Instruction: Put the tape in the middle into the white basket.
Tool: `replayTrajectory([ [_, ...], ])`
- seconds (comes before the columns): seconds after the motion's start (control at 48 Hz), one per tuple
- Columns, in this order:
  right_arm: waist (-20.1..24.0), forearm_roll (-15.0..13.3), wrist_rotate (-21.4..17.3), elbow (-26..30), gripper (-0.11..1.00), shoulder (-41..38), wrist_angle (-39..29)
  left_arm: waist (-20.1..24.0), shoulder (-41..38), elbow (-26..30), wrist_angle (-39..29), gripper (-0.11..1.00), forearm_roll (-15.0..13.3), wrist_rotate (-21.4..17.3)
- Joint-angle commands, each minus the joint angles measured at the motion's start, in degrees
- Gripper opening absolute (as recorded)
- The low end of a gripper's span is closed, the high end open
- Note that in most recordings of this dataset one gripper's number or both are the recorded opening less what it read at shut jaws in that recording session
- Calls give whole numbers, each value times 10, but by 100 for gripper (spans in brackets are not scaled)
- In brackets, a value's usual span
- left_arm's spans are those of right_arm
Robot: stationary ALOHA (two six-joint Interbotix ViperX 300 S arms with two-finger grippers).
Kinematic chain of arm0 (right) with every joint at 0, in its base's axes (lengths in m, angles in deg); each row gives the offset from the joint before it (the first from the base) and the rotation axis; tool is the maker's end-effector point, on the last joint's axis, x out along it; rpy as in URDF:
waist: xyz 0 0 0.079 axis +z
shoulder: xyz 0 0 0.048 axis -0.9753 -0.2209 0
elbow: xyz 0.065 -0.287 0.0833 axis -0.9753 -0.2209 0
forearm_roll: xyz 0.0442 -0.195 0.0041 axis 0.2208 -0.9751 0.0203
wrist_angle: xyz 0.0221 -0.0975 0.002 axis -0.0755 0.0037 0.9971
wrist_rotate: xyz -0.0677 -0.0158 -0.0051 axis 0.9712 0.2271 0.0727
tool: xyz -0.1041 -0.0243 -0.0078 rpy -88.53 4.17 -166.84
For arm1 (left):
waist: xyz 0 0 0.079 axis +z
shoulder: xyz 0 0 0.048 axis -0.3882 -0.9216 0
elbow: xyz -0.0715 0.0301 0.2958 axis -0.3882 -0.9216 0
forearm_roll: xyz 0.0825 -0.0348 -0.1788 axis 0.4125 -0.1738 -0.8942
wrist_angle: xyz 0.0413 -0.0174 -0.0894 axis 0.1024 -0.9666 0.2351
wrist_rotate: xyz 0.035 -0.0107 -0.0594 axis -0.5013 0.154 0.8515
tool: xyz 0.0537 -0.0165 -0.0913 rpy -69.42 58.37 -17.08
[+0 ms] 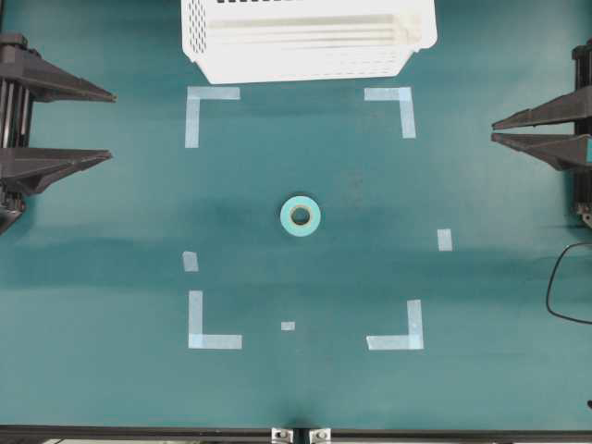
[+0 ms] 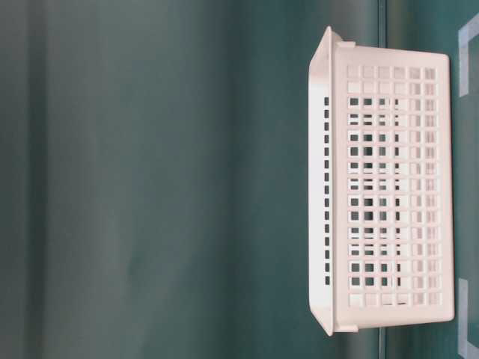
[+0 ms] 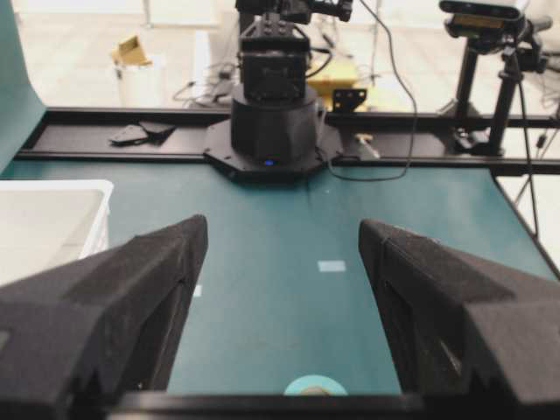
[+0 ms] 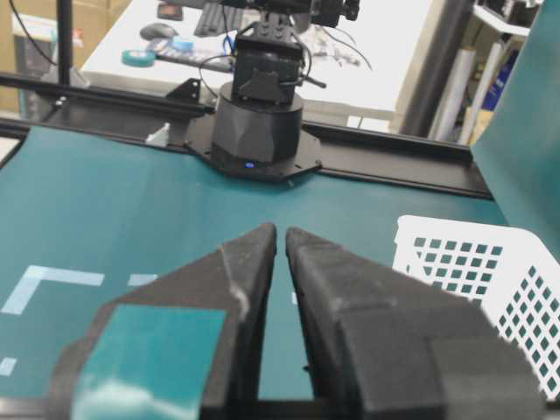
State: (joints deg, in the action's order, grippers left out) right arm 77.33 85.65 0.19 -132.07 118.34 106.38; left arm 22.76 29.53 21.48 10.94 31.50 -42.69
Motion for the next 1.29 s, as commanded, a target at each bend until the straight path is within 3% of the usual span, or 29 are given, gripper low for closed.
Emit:
replayTrajectory([
  [0.0, 0, -1, -2, 0, 24, -2, 7, -6, 15, -14, -4, 24, -18, 8],
  [0.042, 0, 0, -2, -6, 22, 1, 11, -7, 25, -21, -10, 21, -18, 13],
  [0.146, 0, -1, -4, -25, 3, 9, 26, -10, 65, -37, -33, 2, -18, 40],
  [0.229, 0, -1, -11, -34, 0, 17, 34, -12, 103, -52, -59, -7, -18, 62],
  [0.562, 0, -1, -15, -37, 1, -3, 37, -13, 246, -116, -199, -11, -17, 71],
  [0.666, -1, 2, -17, -32, 17, -12, 39, -13, 252, -126, -200, -11, -17, 70],
  [0.916, -8, 2, -18, -27, 87, -21, 39, -13, 236, -121, -200, -11, -14, 66],
  [0.957, -9, 2, -19, -27, 94, -21, 39, -13, 235, -122, -200, -11, -13, 65],
  [1.02, -9, 2, -19, -27, 100, -21, 37, -13, 236, -124, -200, -11, -13, 64],
  [1.27, -10, 1, -19, -26, 100, -21, 37, -13, 236, -127, -200, -11, -13, 49],
])
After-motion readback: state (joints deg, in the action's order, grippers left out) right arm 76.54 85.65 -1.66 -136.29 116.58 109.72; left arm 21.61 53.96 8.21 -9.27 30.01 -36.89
